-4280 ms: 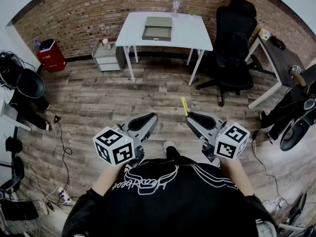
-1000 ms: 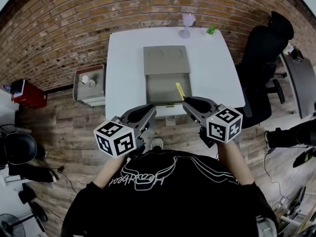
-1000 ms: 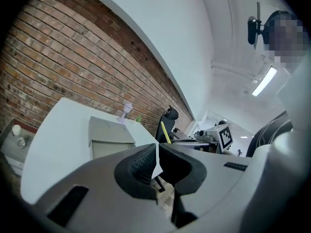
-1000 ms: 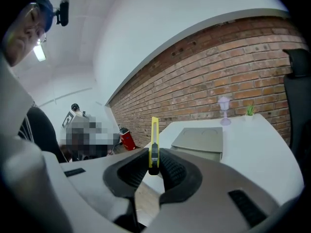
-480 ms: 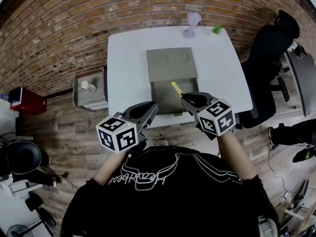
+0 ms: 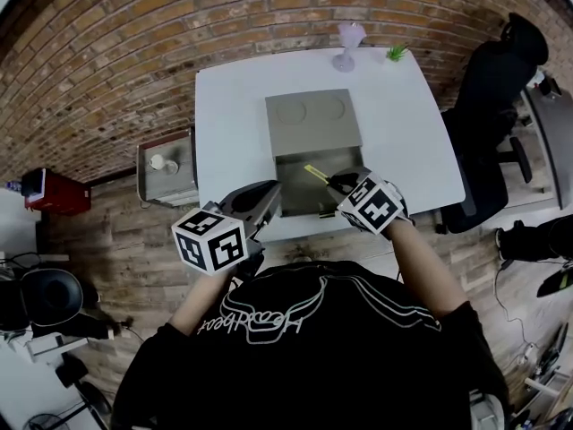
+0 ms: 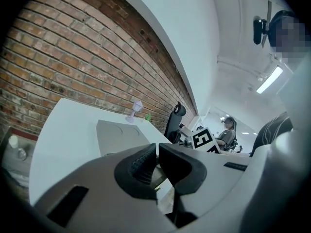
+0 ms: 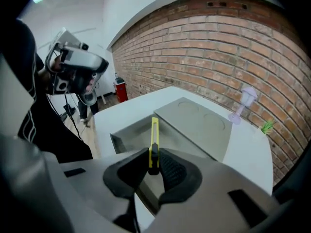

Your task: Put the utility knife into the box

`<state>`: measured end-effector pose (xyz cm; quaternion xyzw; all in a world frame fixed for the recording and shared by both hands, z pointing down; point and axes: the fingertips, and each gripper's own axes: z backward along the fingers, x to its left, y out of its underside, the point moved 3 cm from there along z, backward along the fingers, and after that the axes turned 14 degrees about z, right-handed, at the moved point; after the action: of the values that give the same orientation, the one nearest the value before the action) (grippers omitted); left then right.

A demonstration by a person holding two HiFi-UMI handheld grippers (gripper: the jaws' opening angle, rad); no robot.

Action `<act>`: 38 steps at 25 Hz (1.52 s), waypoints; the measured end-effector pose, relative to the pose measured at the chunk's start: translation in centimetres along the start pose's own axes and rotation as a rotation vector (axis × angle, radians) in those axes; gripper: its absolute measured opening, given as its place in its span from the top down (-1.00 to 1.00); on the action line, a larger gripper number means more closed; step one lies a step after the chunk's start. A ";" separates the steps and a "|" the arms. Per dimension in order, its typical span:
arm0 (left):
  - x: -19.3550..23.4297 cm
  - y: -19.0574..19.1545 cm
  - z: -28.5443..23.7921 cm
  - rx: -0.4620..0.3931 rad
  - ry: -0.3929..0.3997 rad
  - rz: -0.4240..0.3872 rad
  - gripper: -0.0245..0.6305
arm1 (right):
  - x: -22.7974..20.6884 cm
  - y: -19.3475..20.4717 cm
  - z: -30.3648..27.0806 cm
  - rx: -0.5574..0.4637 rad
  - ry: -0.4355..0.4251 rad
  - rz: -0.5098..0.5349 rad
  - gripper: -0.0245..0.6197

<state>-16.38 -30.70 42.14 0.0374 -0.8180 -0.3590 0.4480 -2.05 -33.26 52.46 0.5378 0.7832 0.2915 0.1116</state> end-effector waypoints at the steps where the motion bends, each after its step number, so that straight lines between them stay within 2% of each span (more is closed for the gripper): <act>1: 0.1 -0.1 0.0 -0.002 -0.003 0.001 0.80 | -0.1 0.3 -0.6 0.024 0.000 0.010 0.71; 9: 1.6 -0.6 0.6 -0.011 -0.021 0.014 0.80 | -0.4 2.0 -4.5 0.191 -0.042 0.060 0.71; 17: 3.1 -0.5 1.2 -0.029 -0.023 0.066 0.80 | -0.1 3.7 -6.4 0.302 -0.081 0.074 0.70; 22: 3.1 -1.1 2.2 -0.051 -0.049 0.010 0.80 | 0.2 4.4 -6.9 0.359 -0.114 0.077 0.70; 24: 3.4 -1.3 2.6 -0.058 -0.060 0.000 0.80 | 0.4 4.4 -6.9 0.356 -0.126 0.067 0.70; 26: 3.6 -1.4 2.9 -0.062 -0.071 -0.013 0.80 | 0.2 4.7 -6.9 0.357 -0.102 0.062 0.69; 29: 3.6 -1.7 3.3 -0.072 -0.070 -0.015 0.80 | 0.0 4.5 -6.4 0.333 -0.076 0.041 0.52; 34: 3.6 -1.9 3.6 -0.079 -0.073 -0.011 0.80 | 0.3 1.8 -4.4 0.144 -0.065 -0.066 0.20; 38: 3.4 -1.8 3.3 -0.071 -0.066 -0.018 0.80 | 0.4 -0.1 -2.3 0.013 -0.043 -0.107 0.13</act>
<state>-21.41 -31.50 42.25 0.0168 -0.8187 -0.3928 0.4185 -3.37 -33.72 54.31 0.5018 0.8103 0.2684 0.1401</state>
